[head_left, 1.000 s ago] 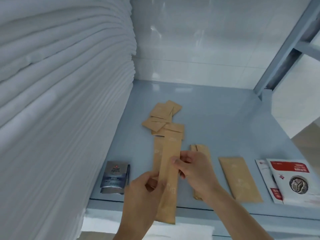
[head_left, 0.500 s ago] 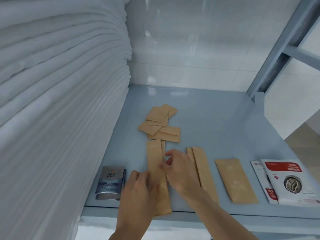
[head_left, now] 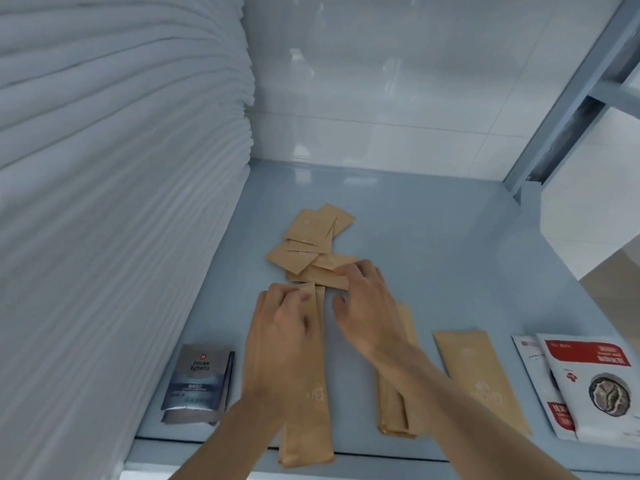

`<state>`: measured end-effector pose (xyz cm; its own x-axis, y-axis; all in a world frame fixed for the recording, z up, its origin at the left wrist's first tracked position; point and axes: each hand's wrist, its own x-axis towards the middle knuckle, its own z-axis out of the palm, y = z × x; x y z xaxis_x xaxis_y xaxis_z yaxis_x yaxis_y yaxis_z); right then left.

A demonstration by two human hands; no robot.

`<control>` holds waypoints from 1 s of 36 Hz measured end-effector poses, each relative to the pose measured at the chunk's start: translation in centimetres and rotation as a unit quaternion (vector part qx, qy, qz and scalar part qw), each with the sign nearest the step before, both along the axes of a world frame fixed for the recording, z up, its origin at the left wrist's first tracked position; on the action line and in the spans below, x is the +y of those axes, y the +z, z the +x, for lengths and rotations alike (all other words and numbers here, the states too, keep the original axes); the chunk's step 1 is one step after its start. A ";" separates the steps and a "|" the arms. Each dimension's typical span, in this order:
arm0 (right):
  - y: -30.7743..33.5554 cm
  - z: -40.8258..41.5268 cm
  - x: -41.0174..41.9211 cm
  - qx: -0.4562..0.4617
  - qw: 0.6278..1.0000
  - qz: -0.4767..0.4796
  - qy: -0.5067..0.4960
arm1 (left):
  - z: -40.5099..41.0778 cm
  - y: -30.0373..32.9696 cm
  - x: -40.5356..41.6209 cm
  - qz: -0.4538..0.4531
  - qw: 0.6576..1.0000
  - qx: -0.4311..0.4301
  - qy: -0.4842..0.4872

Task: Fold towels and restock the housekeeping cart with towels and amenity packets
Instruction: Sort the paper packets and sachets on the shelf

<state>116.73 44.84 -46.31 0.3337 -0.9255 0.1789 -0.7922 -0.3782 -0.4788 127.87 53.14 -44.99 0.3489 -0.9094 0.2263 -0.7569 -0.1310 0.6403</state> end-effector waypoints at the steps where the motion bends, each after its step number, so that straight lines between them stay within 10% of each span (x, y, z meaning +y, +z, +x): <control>1: 0.0 0.0 -0.5 0.002 1.000 -0.005 0.005 | -0.1 0.1 -0.6 -0.001 1.000 -0.007 -0.005; 22: -0.3 -1.5 -7.5 0.163 0.972 -0.082 0.148 | 3.7 -1.6 -16.8 0.190 0.964 -0.166 -0.082; 36: 0.0 -5.0 -6.8 0.223 0.945 -0.186 0.148 | 4.8 -1.0 -16.3 0.105 0.964 -0.228 -0.091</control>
<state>111.76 38.08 -46.33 0.6869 -0.6809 0.2541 -0.7176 -0.6909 0.0883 132.67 36.89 -45.95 0.0866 -0.9885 0.1237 -0.9761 -0.0593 0.2089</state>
